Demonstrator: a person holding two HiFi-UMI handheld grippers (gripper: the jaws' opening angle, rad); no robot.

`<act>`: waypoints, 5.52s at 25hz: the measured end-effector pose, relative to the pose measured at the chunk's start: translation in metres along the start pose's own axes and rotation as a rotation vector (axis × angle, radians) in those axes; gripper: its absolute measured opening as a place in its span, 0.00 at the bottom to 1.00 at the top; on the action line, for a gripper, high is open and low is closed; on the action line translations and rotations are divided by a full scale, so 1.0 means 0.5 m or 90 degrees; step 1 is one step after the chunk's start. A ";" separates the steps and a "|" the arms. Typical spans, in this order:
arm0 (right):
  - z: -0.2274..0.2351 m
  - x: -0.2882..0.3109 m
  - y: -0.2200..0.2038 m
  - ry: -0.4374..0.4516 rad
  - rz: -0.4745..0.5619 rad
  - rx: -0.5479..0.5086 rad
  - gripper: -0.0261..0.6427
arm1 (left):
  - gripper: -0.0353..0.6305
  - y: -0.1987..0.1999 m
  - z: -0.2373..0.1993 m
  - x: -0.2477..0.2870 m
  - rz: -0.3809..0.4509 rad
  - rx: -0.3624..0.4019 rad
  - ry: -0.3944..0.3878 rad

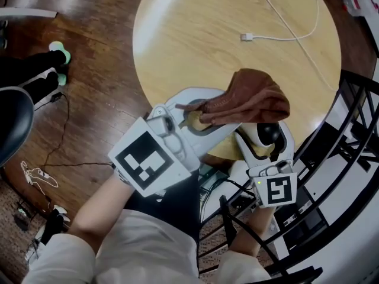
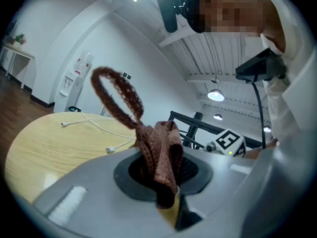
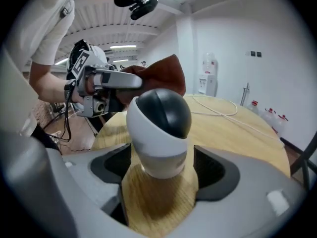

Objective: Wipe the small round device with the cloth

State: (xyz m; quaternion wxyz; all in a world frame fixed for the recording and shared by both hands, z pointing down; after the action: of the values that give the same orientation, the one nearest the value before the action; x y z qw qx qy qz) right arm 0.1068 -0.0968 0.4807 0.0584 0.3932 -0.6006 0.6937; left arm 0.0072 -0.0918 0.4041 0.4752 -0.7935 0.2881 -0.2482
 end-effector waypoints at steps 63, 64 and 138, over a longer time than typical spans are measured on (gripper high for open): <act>0.001 0.016 0.015 0.005 0.043 0.033 0.55 | 0.16 -0.043 0.063 0.060 -0.169 0.178 -0.170; 0.002 0.017 0.013 0.004 0.044 0.036 0.55 | 0.16 -0.050 0.056 0.060 -0.170 0.171 -0.163; 0.004 -0.408 0.441 -0.292 0.451 0.156 0.05 | 0.16 0.321 0.127 -0.134 0.035 0.303 0.056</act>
State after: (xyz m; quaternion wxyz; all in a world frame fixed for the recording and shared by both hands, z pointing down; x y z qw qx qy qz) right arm 0.1255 -0.0787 0.1814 -0.3646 0.3109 -0.6090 0.6320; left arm -0.0336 -0.0678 0.2250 0.6424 -0.6393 0.2637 -0.3305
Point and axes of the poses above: the fingertips, and each gripper's own axes: x forward along the fingers, z to its right, y out of its top, the point moved 2 cm from there along -x, backward along the fingers, and after that the axes turned 7 degrees about -y, right-handed, at the moved point
